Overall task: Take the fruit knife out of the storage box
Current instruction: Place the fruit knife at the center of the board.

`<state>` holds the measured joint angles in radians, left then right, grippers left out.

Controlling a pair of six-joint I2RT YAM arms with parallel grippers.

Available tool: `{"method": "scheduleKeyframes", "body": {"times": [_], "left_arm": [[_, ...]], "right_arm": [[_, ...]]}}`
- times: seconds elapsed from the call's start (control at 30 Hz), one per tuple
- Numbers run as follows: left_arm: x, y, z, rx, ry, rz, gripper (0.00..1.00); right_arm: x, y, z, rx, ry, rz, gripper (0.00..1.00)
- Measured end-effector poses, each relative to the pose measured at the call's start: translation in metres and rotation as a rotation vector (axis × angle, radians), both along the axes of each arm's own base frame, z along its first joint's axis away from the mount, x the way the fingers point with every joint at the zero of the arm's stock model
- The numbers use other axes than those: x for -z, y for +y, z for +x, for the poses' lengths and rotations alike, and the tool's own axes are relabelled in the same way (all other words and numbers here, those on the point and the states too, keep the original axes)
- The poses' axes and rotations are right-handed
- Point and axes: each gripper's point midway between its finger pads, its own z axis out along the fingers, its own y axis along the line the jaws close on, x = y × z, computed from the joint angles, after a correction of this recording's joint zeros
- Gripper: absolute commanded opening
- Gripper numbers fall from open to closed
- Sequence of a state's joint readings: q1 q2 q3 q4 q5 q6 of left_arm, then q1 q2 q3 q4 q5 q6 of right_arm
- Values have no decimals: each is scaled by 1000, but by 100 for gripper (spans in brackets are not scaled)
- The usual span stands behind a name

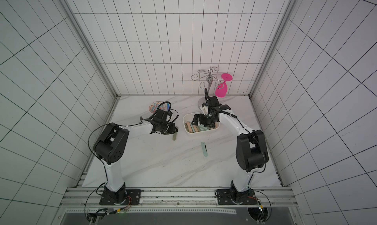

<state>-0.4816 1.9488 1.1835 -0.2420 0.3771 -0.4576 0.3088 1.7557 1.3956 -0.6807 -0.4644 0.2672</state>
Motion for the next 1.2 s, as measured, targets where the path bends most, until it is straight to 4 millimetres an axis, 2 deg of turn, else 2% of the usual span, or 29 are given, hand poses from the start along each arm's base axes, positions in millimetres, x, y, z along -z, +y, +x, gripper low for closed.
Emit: {"method": "scheduleKeyframes", "body": {"times": [0.17, 0.4, 0.67, 0.77, 0.87, 1.0, 1.2], "left_arm": [[14, 2, 0, -37, 37, -13, 1], [14, 6, 6, -69, 36, -28, 28], [12, 7, 9, -81, 13, -28, 33], [12, 10, 8, -87, 11, -20, 34], [10, 14, 6, -98, 7, -6, 40], [8, 23, 1, -118, 9, 25, 43], [0, 31, -5, -131, 5, 44, 43]], "right_arm": [[5, 0, -1, -3, 8, -16, 99], [12, 1, -2, -10, 20, -31, 98], [20, 0, 0, -11, 28, -54, 100], [23, 0, 0, -16, 30, -63, 91], [25, 2, 4, -25, 25, -74, 75], [30, 6, 9, -37, 21, -95, 55], [50, 19, 19, -69, 31, -139, 52]]}}
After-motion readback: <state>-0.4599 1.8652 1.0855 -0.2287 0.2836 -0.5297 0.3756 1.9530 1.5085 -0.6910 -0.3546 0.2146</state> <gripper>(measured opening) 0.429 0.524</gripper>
